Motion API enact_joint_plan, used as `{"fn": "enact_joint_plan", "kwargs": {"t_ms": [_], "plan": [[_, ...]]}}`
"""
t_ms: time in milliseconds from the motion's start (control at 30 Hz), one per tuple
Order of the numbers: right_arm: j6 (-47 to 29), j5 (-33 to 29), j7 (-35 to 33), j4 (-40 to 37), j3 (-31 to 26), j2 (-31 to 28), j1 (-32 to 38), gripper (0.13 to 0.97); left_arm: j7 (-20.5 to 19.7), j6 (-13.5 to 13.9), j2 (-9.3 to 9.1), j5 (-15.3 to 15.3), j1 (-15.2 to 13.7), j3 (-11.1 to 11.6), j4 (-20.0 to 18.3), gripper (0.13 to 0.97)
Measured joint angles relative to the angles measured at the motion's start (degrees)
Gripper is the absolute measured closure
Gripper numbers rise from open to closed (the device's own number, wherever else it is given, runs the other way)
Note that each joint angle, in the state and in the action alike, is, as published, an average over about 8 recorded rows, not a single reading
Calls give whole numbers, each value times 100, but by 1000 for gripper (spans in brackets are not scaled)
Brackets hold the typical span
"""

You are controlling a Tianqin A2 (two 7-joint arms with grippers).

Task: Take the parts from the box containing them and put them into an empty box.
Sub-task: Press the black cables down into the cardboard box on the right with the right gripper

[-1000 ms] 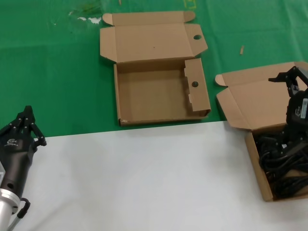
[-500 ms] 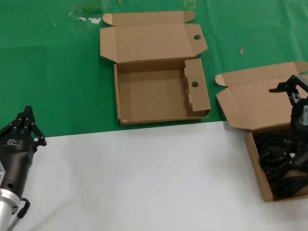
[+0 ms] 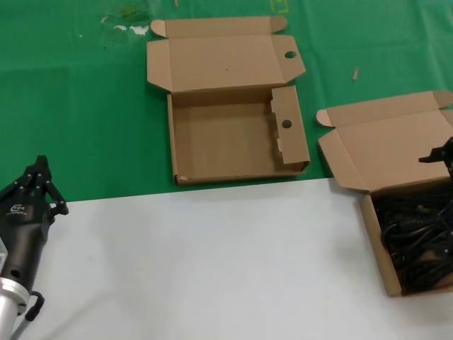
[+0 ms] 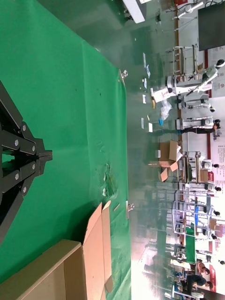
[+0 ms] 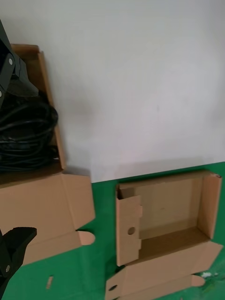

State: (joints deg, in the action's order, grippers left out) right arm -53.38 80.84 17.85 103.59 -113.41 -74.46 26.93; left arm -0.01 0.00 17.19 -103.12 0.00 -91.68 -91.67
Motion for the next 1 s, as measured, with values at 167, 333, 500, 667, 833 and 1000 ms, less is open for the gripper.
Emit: {"fn": "enact_joint_plan", "kwargs": {"t_ms": [167, 333, 500, 667, 833, 1000], "plan": [[-133, -12, -27, 16, 273, -89, -254, 129, 0, 0, 0, 0, 0, 0, 0, 957], [-220, -36, -44, 39, 498, -187, -528, 129, 0, 0, 0, 0, 0, 0, 0, 957], [-227, -70, -77, 11, 675, -240, -810, 130, 0, 0, 0, 0, 0, 0, 0, 957], [-134, -125, -154, -111, 793, -164, -1059, 137, 0, 0, 0, 0, 0, 0, 0, 957], [-20, -157, -279, -294, 860, 12, -1234, 157, 0, 0, 0, 0, 0, 0, 0, 957], [16, -183, -410, -470, 885, 207, -1256, 202, 0, 0, 0, 0, 0, 0, 0, 957]]}}
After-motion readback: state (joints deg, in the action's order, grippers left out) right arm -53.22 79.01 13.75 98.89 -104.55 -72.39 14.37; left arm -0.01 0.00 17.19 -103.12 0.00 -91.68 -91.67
